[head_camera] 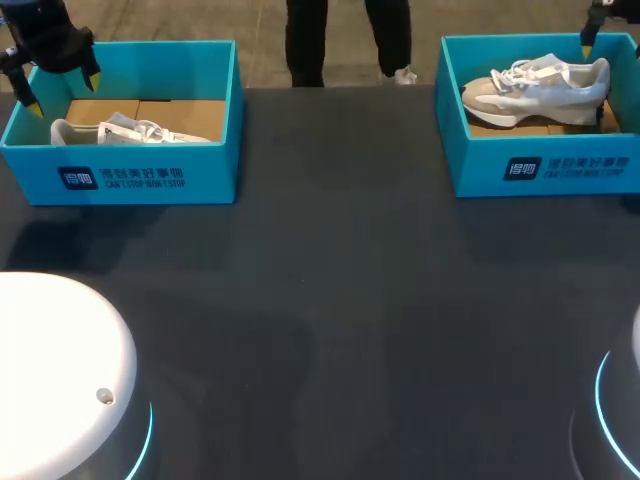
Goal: Take the shoe out of the shoebox, open the shoe tongue, remove and reinsert the insole, then place the shoe into the shoebox
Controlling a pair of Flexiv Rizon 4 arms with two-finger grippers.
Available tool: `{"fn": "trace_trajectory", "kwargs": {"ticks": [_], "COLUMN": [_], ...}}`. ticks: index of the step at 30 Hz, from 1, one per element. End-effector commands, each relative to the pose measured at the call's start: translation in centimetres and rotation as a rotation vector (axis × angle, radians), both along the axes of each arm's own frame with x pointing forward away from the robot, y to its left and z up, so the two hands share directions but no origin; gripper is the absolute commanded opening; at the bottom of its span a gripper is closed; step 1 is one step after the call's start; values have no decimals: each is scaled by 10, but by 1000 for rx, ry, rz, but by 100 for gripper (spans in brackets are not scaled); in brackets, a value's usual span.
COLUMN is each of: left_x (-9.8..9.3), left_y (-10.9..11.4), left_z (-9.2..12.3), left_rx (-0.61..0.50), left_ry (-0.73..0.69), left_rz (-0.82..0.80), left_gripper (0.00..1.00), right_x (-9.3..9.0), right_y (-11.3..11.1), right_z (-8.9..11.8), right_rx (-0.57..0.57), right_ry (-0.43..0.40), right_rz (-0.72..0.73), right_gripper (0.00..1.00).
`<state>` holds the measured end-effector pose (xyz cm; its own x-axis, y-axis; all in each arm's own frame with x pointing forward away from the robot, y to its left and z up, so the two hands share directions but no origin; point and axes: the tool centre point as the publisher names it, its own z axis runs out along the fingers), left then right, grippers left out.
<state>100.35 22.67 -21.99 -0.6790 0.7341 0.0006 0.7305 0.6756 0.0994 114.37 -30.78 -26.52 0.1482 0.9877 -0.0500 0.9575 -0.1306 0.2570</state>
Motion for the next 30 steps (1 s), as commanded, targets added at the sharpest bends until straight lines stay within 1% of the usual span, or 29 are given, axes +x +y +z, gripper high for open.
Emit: {"fn": "trace_trajectory", "kwargs": {"ticks": [1,5,6,7,8,9,13,18,20,22,26,28,30], "left_x": [-1,-1,-1,-1,-1,-1,-1,-1,-1,-1,-1,-1,-1], "left_y": [0,0,0,0,0,0,0,0,0,0,0,0,0], "left_z": [1,1,1,1,1,1,1,1,1,1,1,1,1], "left_rx": [2,2,2,2,2,2,2,2,2,2,2,2,2], "left_ry": [-2,-2,-2,-2,-2,-2,-2,-2,-2,-2,-2,-2,-2], "left_rz": [0,0,0,0,0,0,0,0,0,0,0,0,0], "left_gripper": [100,100,100,100,100,100,100,100,100,100,100,100,100], "right_x": [30,39,41,42,43,44,44,47,47,49,50,52,51], "right_y": [-5,-9,-10,-11,-13,-14,-17,-24,-23,-27,-27,-31,-33], "right_z": [-13,-23,-26,-28,-33,-36,-47,-58,-59,-66,-71,-80,-84], "right_rx": [-1,-14,-23,-28,-21,-20,-24,-34,-38,-40,-49,-58,-59], "right_ry": [37,45,47,51,58,60,85,108,116,123,140,149,156], "right_rz": [-9,-30,-43,-50,-61,-64,-77,-90,-97,-97,-97,-97,-100], "right_gripper": [100,100,83,74,56,51,48,48,48,49,50,52,53]}}
